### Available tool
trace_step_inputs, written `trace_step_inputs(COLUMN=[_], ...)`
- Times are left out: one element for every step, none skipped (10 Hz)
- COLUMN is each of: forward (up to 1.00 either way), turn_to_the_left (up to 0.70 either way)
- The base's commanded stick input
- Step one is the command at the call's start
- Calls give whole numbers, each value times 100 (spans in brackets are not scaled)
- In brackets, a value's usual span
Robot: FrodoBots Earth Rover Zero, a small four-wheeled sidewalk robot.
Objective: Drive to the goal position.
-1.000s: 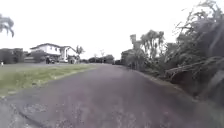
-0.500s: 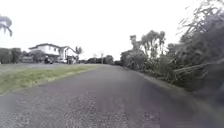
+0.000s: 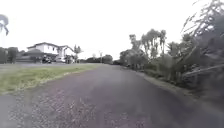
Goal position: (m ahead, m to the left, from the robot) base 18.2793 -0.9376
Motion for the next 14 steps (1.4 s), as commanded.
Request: trace_step_inputs(forward=[70,70,70,70,70,70,70,70,70,70,70,70,70,70], turn_to_the_left=[0,0,0,0,0,0,0,0,0,0,0,0,0,0])
